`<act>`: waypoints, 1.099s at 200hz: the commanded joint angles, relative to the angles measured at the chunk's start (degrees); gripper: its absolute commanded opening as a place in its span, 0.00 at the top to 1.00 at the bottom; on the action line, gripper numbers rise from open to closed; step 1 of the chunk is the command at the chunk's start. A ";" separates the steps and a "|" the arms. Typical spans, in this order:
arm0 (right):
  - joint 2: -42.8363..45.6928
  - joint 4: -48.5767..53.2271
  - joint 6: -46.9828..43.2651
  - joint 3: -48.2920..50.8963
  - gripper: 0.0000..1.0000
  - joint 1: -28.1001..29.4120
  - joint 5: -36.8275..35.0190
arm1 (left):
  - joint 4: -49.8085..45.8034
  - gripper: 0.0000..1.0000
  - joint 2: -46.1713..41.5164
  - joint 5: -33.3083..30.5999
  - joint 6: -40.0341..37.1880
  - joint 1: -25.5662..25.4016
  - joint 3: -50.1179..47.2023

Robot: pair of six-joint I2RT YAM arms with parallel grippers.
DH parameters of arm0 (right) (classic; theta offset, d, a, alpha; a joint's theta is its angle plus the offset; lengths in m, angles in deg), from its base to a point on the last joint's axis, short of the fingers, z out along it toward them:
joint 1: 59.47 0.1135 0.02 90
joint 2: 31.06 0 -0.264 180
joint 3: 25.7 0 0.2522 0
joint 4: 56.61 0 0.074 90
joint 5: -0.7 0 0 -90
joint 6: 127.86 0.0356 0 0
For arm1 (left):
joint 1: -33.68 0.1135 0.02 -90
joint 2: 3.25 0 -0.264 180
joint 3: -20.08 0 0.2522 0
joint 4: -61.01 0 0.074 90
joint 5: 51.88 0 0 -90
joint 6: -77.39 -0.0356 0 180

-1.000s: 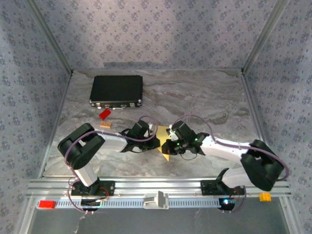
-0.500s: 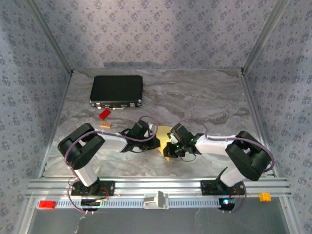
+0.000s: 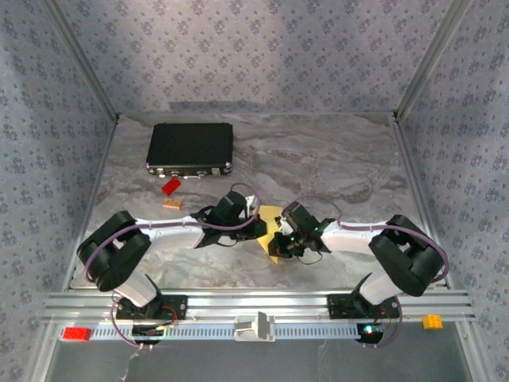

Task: Fold a paper plane with a square sheet of paper (pick it up from the middle)
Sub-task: Third fold the triangle at the center of the table.

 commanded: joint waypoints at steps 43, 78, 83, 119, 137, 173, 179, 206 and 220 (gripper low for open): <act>-1.62 5.30 -0.08 1.21 1.00 -0.47 -2.57 | 4.83 1.00 7.32 -0.05 2.60 -0.87 -0.90; -1.42 5.28 -0.16 2.02 1.00 -0.45 -2.59 | 1.60 1.00 8.63 -3.80 2.19 0.02 -1.36; -1.43 5.23 -0.11 2.07 1.00 -0.48 -2.60 | 1.39 1.00 8.74 -3.93 2.15 0.26 -1.57; -1.35 5.16 -0.36 2.26 1.00 -0.49 -2.49 | 1.05 1.00 8.93 -4.16 0.48 2.55 -2.11; -1.30 5.18 -0.40 2.29 1.00 -0.50 -2.51 | 1.07 1.00 8.99 -3.10 -0.46 4.34 -1.98; -1.33 5.22 -0.44 2.37 1.00 -0.50 -2.41 | 0.22 1.00 8.99 -2.55 -1.80 7.40 -2.44; -1.34 5.16 -0.39 2.37 1.00 -0.50 -2.40 | 0.23 1.00 9.00 -2.31 -1.99 7.73 -2.59; -1.30 5.12 -0.46 2.46 1.00 -0.45 -2.25 | 0.56 1.00 8.99 -1.91 -2.80 8.89 -3.13; -1.41 5.04 -0.63 2.46 1.00 -0.47 -2.12 | 1.38 1.00 8.74 -0.88 -2.95 9.61 -3.19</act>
